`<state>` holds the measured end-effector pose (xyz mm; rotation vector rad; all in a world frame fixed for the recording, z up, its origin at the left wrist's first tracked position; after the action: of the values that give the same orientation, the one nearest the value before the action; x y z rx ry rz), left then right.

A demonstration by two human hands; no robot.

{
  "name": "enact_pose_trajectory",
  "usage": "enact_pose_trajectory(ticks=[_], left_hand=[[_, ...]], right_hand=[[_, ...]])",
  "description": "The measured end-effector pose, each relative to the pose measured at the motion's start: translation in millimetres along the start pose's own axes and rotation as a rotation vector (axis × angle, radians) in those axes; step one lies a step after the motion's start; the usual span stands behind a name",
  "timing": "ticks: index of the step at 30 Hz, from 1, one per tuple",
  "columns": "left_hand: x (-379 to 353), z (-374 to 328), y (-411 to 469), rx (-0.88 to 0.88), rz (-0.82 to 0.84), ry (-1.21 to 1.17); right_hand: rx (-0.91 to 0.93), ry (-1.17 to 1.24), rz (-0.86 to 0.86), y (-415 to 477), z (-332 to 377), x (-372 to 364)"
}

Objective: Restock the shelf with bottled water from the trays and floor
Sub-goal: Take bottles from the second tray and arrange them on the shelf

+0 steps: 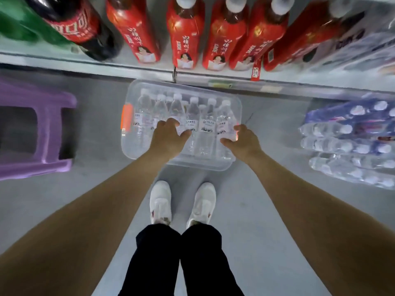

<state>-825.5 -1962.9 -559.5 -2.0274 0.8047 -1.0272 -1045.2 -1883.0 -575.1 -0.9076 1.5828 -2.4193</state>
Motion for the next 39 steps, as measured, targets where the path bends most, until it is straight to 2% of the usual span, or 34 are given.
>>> enact_pose_trajectory(ticks=[11,17,22,28,36,39], left_hand=[[-60,22,66,0.007,0.035,0.019],[-85,11,86,0.037,0.061,-0.079],[-102,4,107,0.175,0.032,-0.256],[-109,5,113,0.185,0.006,-0.129],[-114,14,110,0.218,0.155,-0.065],[-103,14,102,0.209,0.125,-0.109]], right_hand=[[-0.159,0.282,-0.171,63,-51,-48],[-0.049,0.702,-0.106,60,-68,-50],[0.059,0.767,-0.129,44,-76,-53],[0.132,0.860,-0.128,31,-79,-52],[0.166,0.999,-0.160,12,-79,-40],[0.176,1.033,-0.154,2,-77,-37]])
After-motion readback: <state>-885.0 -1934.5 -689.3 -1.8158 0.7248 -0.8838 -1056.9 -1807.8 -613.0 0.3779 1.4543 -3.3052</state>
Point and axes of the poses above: each hand's wrist, its own y-axis towards the middle knuckle, its own x-axis out of the back of the hand, z = x × y, the point moved 7 cm from there along y, towards the middle knuckle, and after that the axes turned 9 degrees about z, right-handed, at the moved point
